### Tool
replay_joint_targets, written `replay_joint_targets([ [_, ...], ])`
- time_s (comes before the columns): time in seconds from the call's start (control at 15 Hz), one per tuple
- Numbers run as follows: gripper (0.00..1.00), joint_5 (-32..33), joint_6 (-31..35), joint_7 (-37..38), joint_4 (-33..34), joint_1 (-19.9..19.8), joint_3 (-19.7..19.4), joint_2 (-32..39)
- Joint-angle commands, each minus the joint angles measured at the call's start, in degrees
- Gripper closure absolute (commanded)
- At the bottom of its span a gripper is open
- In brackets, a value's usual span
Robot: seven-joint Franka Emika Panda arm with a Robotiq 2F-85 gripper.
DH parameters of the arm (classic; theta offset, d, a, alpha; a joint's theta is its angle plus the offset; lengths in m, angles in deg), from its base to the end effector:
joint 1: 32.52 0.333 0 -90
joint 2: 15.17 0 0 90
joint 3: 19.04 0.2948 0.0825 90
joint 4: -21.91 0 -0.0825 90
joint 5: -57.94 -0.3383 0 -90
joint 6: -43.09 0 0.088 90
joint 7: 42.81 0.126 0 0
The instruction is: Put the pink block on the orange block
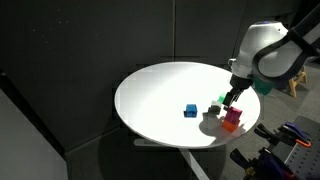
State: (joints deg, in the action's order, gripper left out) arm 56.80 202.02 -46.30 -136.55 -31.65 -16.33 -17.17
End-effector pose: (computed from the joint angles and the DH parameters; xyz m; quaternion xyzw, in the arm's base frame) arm 0.3756 0.0226 0.2312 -0.9984 -0.0525 -0.0215 0.0030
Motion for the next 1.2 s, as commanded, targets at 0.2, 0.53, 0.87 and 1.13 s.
replay_joint_targets([
  [0.2,0.0,-0.05,-8.77,-1.04,0.93,-0.21,-1.79,-8.24],
  [0.53,0.0,0.48,-13.25,-1.07,4.17,-0.75,-3.38,-10.73],
  [0.87,0.0,0.34,-18.95,-1.32,9.04,-0.98,-4.3,-11.91],
  [1.13,0.0,0.09,-24.71,-2.27,11.61,-0.8,-4.62,-13.65],
])
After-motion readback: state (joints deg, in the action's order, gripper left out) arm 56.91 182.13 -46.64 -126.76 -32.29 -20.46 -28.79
